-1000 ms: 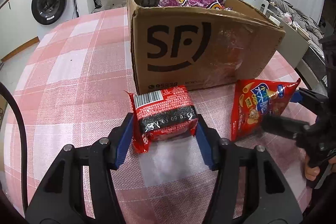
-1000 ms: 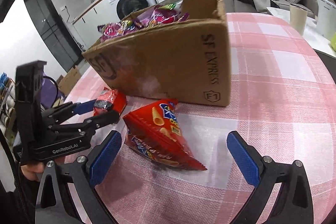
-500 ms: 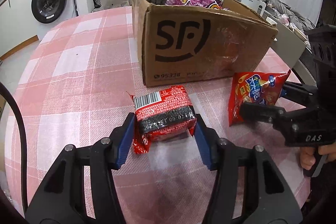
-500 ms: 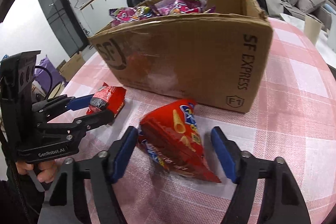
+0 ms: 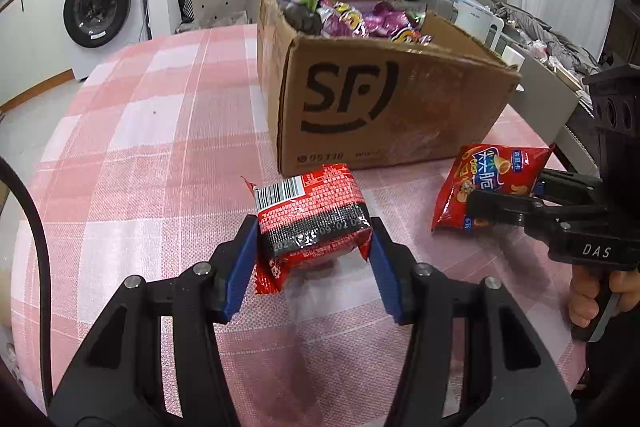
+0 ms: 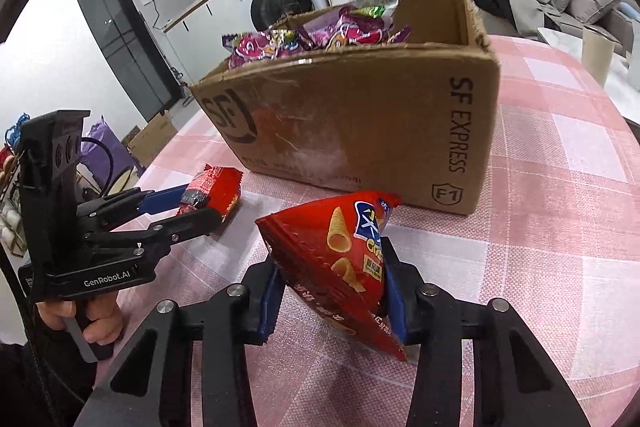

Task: Organize snacks
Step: 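Carry both red packets over the cardboard box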

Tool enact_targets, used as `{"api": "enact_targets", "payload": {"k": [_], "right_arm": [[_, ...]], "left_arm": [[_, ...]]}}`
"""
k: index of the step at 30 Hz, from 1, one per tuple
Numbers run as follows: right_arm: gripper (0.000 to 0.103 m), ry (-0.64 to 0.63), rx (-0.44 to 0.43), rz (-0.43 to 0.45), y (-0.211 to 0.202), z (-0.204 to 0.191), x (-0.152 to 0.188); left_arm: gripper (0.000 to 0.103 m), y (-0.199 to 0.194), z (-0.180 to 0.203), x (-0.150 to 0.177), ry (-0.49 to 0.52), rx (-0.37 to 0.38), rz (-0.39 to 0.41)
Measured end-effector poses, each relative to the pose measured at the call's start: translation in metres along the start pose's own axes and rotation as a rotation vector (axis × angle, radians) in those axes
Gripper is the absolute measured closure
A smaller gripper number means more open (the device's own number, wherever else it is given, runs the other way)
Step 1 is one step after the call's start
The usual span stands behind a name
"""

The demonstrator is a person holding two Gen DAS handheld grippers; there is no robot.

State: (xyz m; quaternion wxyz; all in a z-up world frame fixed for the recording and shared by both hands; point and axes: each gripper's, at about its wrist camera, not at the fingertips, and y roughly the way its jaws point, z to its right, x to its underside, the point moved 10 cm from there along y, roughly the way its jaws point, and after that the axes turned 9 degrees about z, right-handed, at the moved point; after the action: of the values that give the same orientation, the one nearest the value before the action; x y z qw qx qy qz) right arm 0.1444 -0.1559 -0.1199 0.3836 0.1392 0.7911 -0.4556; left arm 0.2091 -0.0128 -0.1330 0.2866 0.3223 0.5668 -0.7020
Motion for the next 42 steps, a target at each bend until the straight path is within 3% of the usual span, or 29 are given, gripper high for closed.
{"api": "enact_targets", "payload": {"k": [30, 42], "right_arm": [[0.059, -0.014, -0.003, 0.163, -0.060, -0.003, -0.054], [0.059, -0.023, 0.024, 0.235, -0.086, -0.004, -0.088]], "left_arm": [[0.052, -0.097, 0.011, -0.057, 0.008, 0.013, 0.179], [0.052, -0.112, 0.024, -0.095, 0.034, 0.017, 0.226]]}}
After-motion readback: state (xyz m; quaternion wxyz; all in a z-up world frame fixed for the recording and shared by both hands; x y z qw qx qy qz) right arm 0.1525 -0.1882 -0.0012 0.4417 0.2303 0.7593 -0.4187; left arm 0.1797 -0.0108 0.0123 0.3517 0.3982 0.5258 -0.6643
